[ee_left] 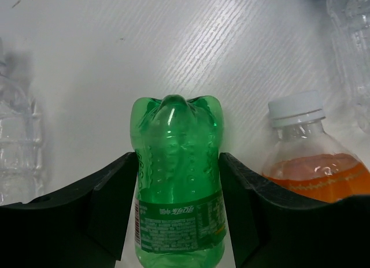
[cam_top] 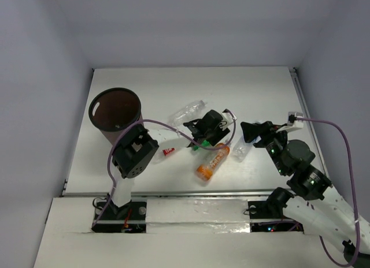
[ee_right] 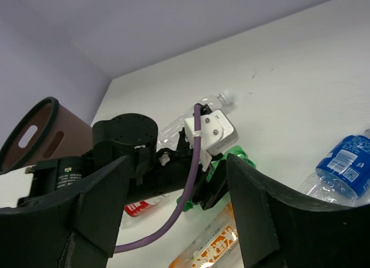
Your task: Put the plastic bottles in the bin
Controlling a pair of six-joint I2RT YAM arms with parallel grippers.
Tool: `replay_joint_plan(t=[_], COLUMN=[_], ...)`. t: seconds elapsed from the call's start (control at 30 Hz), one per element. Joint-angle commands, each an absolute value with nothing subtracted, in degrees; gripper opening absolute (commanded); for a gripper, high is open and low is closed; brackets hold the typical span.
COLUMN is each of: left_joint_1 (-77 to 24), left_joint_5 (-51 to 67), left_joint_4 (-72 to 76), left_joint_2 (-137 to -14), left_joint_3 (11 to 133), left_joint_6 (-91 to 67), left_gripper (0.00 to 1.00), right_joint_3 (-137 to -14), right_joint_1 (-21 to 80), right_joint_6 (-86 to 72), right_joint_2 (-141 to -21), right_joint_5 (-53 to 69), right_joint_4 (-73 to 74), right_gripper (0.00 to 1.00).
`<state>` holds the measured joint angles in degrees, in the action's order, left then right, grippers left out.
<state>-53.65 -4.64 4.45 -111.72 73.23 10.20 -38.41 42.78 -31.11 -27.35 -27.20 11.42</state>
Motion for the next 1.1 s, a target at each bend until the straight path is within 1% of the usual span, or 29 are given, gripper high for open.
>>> replay_joint_plan(t=[0.0,0.27,0.37,0.57,0.63,0.67,0.83,0.87,1.0,1.07], left_joint_1=[-53.8,-52.0,-50.9,-50.4,-50.4,-49.8,-49.2,-49.2,-48.7,-48.7], left_joint_5=[-7.2,-7.9,-5.6,-4.7,-4.3,-4.1,-2.5,-2.5,-3.6,-4.7], left_joint_4=[3.1,4.2,5.4,2.0,2.9,3.2,4.0,4.0,5.8,6.6], left_joint_2=[-113.6,-116.5,-117.0,-121.1,-120.9,-120.6,-120.5,-120.6,-119.5,-117.6], left_joint_3=[75.4,78.7,79.3,82.5,82.1,82.0,81.8,82.0,80.8,80.2], left_joint_6=[12.6,13.1,13.0,13.2,12.7,12.4,12.0,12.0,12.0,11.8], left_gripper=[0.53,0.52,0.51,0.55,0.58,0.61,0.61,0.60,0.48,0.44], right_joint_3=[-38.5,-38.4,-38.6,-39.4,-39.5,-39.4,-39.7,-39.8,-39.6,-39.4], right_joint_1=[43.0,43.0,43.0,43.0,43.0,43.0,43.0,43.0,43.0,43.0], right_joint_6=[-30.5,-30.7,-30.5,-30.5,-30.4,-30.4,-30.4,-30.4,-30.4,-30.5], right_joint_2=[-27.4,-29.2,-29.4,-29.3,-29.0,-28.9,-29.0,-29.1,-29.2,-29.4], right_joint_5=[-27.7,-26.5,-26.7,-26.8,-26.9,-26.8,-26.9,-26.9,-26.7,-26.7], right_joint_4=[10.4,9.4,9.4,9.8,10.0,10.1,10.1,10.1,10.0,9.8], right_gripper=[0.73,0.73,0.72,0.72,0.72,0.72,0.72,0.72,0.71,0.71])
